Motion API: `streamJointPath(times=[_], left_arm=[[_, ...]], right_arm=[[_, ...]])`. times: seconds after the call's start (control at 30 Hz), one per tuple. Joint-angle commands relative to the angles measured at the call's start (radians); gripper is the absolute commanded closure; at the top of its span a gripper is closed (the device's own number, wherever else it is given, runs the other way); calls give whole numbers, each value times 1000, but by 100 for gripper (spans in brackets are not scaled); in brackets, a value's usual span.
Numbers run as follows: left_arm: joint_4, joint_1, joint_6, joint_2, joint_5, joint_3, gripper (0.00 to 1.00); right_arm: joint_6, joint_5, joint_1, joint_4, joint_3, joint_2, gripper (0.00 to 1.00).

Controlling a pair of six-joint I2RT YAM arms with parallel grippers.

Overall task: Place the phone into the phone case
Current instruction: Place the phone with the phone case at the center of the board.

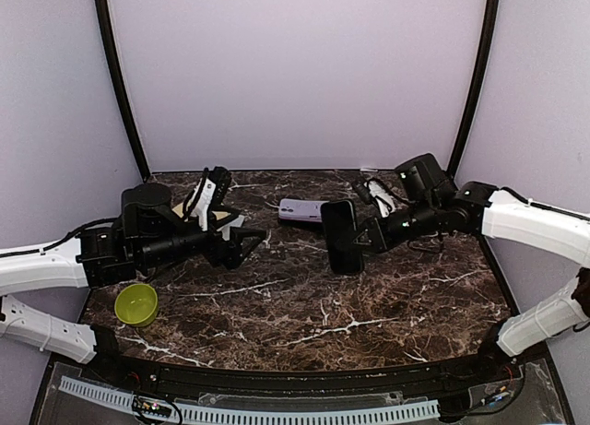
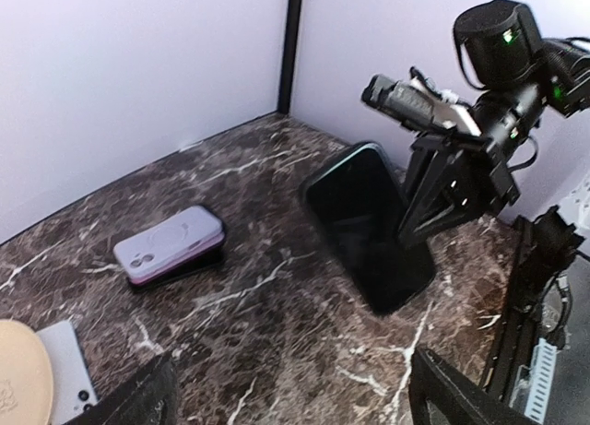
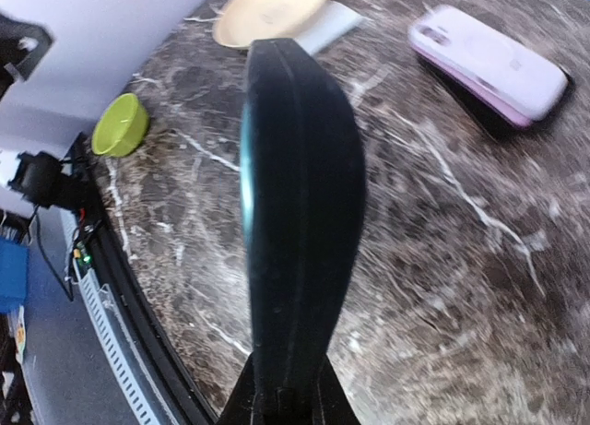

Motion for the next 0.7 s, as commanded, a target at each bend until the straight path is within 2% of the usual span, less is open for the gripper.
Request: streamJointPath(times=[0.0,0.23,0.63,0.67], left_arm=[[-148,13,-4,32,-118,39,11],[-175,20,-13,79,-93,56,11],[-201,33,-10,79,-92,53,11],[-202,35,-10,79,-93,53,11]], right_arm=[[78,33,-158,-135,13,-4,100],[21,79,-374,-259,-30,94,100],[-41,57,-495,-214,-37,256,100],[-44,61,-500,-212,-37,276,97]])
